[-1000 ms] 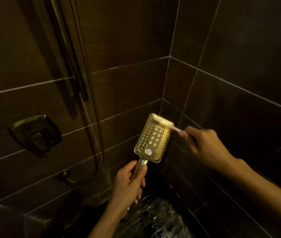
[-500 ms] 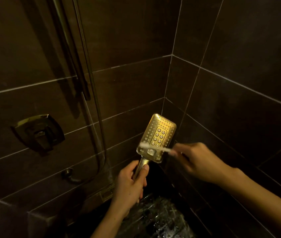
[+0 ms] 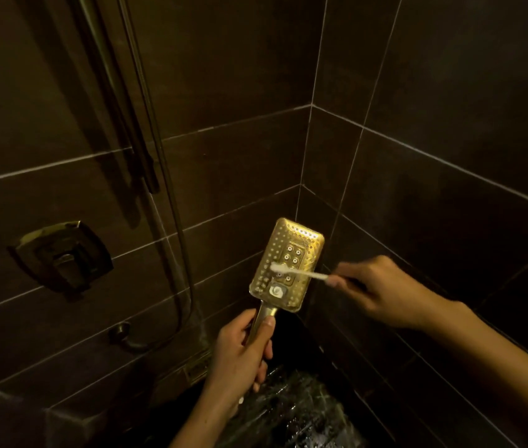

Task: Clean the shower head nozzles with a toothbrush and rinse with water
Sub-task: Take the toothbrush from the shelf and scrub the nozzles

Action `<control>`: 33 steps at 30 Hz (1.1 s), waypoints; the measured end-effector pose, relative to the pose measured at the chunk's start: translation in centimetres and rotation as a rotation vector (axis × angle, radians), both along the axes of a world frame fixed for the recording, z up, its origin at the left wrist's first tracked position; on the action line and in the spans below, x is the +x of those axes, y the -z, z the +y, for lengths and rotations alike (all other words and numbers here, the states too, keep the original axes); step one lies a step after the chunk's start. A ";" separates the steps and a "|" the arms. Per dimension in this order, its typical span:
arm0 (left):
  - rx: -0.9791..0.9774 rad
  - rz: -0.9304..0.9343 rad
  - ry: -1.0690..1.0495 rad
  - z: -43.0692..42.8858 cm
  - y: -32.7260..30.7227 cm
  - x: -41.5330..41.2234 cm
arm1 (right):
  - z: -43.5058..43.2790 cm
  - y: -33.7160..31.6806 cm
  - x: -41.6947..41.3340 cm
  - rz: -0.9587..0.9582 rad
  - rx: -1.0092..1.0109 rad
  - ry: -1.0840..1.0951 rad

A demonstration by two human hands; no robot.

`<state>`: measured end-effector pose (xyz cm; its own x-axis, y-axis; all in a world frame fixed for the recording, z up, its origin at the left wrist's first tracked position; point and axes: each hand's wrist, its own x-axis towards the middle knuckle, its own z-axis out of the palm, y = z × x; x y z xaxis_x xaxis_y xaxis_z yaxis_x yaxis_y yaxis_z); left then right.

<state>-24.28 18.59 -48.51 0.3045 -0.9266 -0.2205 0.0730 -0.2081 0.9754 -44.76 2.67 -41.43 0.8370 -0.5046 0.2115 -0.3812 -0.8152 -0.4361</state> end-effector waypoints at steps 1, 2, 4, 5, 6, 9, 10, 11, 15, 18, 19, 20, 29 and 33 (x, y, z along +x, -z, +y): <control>-0.001 0.006 0.002 0.0 0.0 0.0 | 0.1 0.1 -0.2 0.016 0.008 -0.010; -0.001 0.012 0.005 0.0 -0.1 0.0 | -0.3 0.0 -0.5 -0.010 0.009 0.048; 0.007 0.021 0.007 0.0 -0.1 -0.2 | -1.0 -0.6 -1.1 -0.110 -0.036 0.202; 0.010 0.027 0.007 0.0 -0.1 -0.2 | -1.1 -0.6 -1.3 -0.117 -0.050 0.200; 0.009 0.034 0.011 0.0 -0.1 -0.2 | -0.9 -0.5 -1.4 -0.085 -0.053 0.139; 0.005 0.054 0.025 0.0 -0.1 -0.4 | 0.3 0.5 -1.5 0.024 -0.016 -0.020; 0.010 0.066 0.024 0.0 -0.2 -0.5 | 0.1 0.6 -1.7 -0.010 -0.020 0.041; 0.016 0.080 0.022 0.0 -0.1 -0.6 | -0.3 0.3 -2.0 -0.077 -0.042 0.134; 0.046 0.140 0.033 0.0 -0.1 -0.9 | -0.2 -0.1 -2.6 -0.056 -0.012 0.104; 0.057 0.184 0.047 -0.1 -0.1 -0.9 | 0.6 0.6 -2.8 0.035 0.027 0.018; 0.063 0.200 0.051 -0.2 0.0 -1.0 | 0.2 0.5 -3.1 -0.018 -0.012 0.099; 0.071 0.216 0.054 -0.2 0.1 -1.0 | -0.2 0.4 -3.4 -0.080 -0.057 0.187; 0.137 0.343 0.069 -1.1 0.3 -1.9 | 0.7 1.9 -4.1 -0.068 0.022 0.134; 0.145 0.337 0.071 -1.7 0.1 -2.7 | -0.1 2.1 -5.2 -0.101 -0.003 0.127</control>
